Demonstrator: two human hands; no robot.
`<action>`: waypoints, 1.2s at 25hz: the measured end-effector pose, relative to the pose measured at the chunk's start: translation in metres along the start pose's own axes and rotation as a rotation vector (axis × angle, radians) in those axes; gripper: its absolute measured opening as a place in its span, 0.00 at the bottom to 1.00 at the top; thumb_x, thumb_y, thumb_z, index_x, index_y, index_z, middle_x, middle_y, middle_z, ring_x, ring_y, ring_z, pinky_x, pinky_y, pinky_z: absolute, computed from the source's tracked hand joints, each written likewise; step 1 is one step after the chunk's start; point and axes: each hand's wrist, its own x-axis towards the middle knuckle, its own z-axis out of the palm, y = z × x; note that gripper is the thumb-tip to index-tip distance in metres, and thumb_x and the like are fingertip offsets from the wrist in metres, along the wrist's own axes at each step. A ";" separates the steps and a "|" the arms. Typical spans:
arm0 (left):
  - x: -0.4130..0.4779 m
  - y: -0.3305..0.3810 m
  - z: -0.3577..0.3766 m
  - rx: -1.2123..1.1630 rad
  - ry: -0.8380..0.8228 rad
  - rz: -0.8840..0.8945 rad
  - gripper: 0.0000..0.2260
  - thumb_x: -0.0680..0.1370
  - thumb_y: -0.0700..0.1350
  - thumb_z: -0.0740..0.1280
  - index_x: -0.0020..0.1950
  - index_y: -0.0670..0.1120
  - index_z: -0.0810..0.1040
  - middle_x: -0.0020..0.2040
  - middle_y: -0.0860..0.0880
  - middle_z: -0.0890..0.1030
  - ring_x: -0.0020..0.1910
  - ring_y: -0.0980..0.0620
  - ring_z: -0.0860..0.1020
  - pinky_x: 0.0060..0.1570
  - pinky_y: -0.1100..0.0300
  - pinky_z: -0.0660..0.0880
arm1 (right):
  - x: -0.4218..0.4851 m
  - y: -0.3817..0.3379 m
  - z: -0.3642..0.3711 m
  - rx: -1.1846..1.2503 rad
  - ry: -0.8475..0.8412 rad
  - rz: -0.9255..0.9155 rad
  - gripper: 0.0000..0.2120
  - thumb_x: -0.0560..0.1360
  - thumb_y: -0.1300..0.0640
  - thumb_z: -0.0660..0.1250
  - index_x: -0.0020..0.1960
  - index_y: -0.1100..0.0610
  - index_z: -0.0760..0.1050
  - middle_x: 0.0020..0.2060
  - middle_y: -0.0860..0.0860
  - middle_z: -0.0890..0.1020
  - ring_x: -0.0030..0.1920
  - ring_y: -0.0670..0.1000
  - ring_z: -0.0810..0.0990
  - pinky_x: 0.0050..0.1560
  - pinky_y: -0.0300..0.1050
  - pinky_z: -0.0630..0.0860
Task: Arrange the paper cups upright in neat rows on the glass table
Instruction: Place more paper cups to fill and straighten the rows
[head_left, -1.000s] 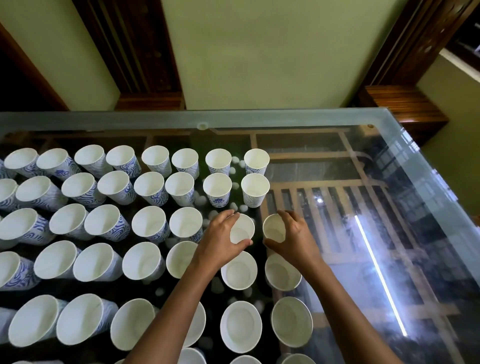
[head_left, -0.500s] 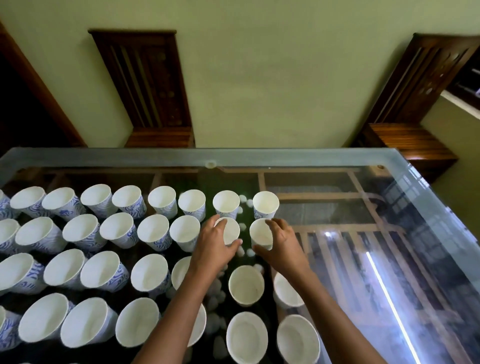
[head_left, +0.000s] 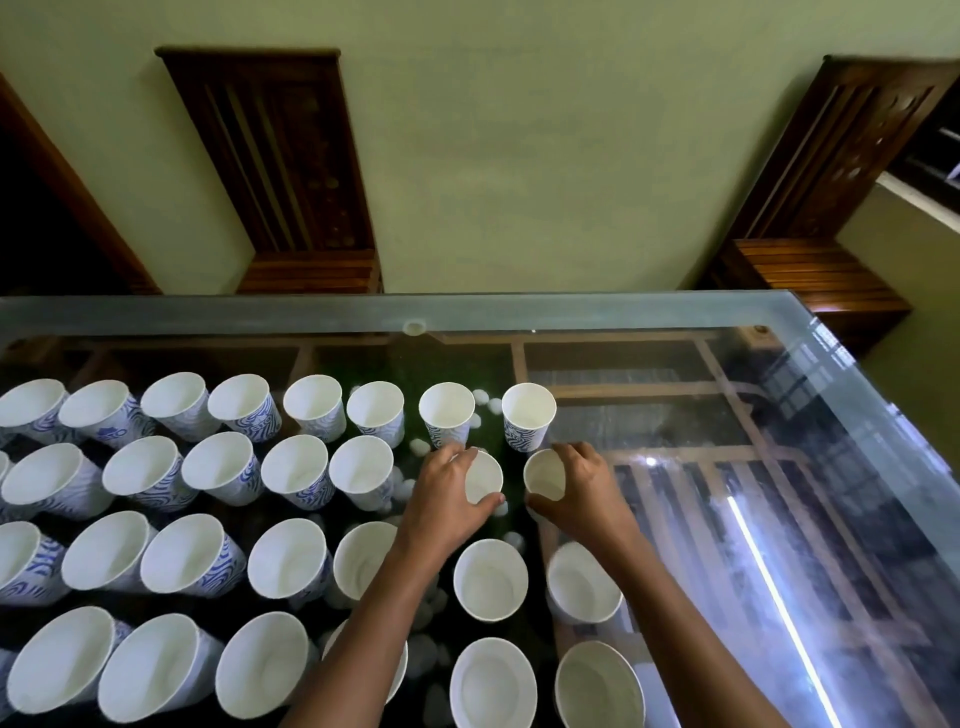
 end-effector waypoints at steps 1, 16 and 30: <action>-0.002 0.002 0.002 0.002 -0.011 0.015 0.28 0.71 0.54 0.71 0.68 0.46 0.69 0.68 0.48 0.68 0.66 0.49 0.66 0.62 0.58 0.65 | -0.004 0.002 -0.001 -0.003 -0.002 0.001 0.36 0.68 0.50 0.74 0.70 0.57 0.63 0.66 0.56 0.69 0.64 0.56 0.69 0.62 0.47 0.70; 0.018 0.000 -0.002 0.016 0.069 0.039 0.28 0.72 0.57 0.69 0.69 0.48 0.69 0.71 0.50 0.66 0.69 0.50 0.64 0.64 0.56 0.66 | 0.015 0.003 -0.003 0.014 0.045 -0.037 0.37 0.68 0.47 0.73 0.72 0.55 0.61 0.69 0.55 0.67 0.67 0.55 0.68 0.64 0.48 0.70; 0.088 -0.022 0.002 0.086 0.143 -0.048 0.25 0.73 0.53 0.68 0.67 0.46 0.69 0.69 0.46 0.67 0.67 0.47 0.65 0.63 0.56 0.66 | 0.091 -0.007 0.012 0.062 0.056 -0.019 0.36 0.69 0.50 0.73 0.71 0.55 0.61 0.68 0.55 0.66 0.67 0.55 0.65 0.63 0.50 0.70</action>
